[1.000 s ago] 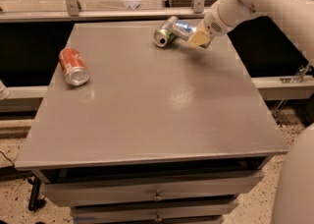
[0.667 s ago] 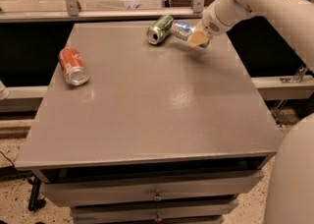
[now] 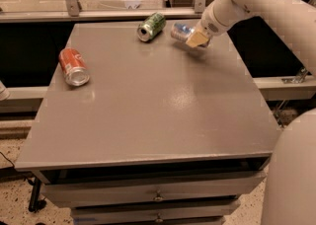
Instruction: Move redbull can near green can
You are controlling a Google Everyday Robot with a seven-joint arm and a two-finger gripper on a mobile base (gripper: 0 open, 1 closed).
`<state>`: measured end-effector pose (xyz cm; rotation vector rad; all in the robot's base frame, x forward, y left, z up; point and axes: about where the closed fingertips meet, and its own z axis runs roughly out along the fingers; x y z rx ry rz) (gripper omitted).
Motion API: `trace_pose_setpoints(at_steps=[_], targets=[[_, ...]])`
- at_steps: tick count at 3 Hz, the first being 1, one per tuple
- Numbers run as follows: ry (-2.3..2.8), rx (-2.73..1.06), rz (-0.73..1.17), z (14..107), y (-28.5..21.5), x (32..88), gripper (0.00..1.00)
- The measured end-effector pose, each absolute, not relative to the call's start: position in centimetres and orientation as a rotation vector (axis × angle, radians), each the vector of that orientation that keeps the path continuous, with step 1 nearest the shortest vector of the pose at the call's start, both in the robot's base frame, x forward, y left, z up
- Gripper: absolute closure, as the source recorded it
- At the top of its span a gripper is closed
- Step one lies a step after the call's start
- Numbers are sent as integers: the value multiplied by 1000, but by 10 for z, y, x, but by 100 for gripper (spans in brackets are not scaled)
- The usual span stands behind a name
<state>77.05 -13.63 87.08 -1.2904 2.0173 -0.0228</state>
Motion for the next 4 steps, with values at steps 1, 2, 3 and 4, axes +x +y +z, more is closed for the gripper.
trace_pose_setpoints(at_steps=[1,2,3,4], targets=[[2008,-1306,-18,869,-131,771,0],[1988,-1333,6,868,-117,768,0],[1964,-1354,32,869,-102,765,0],[1953,-1321,130,878,-103,759,0]])
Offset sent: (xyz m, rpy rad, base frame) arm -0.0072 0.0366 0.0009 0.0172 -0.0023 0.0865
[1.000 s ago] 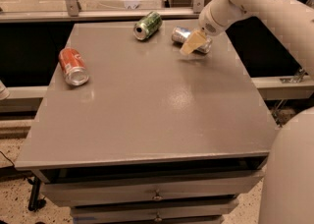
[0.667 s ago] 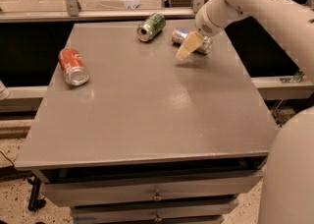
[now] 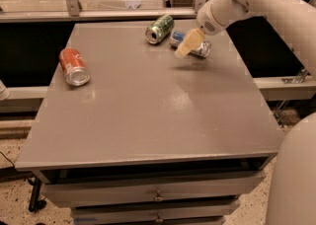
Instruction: Move redbull can near green can
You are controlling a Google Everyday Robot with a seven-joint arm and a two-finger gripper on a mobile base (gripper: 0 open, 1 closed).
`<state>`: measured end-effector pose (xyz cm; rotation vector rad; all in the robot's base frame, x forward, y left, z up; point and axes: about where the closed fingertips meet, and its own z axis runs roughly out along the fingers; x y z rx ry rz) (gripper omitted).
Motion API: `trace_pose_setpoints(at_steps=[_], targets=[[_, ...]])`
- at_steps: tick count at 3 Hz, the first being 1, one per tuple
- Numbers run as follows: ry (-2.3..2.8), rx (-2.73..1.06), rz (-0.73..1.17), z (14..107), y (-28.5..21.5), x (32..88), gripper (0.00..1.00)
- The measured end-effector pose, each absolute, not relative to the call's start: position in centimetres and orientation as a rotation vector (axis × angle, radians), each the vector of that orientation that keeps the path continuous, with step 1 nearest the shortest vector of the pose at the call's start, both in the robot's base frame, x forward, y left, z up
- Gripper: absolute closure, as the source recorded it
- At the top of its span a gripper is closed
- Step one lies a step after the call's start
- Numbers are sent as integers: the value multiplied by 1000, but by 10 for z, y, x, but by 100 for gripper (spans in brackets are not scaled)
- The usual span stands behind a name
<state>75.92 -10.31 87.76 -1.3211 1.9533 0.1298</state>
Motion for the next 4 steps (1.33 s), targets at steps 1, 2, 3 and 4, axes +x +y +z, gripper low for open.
trace_pose_setpoints(at_steps=[1,2,3,4], targets=[[1935,-1242,294,898,-121,741,0],[1935,-1159,398,921,-162,709,0],[1943,-1090,443,932,-211,678,0],[1949,-1071,446,932,-222,672,0]])
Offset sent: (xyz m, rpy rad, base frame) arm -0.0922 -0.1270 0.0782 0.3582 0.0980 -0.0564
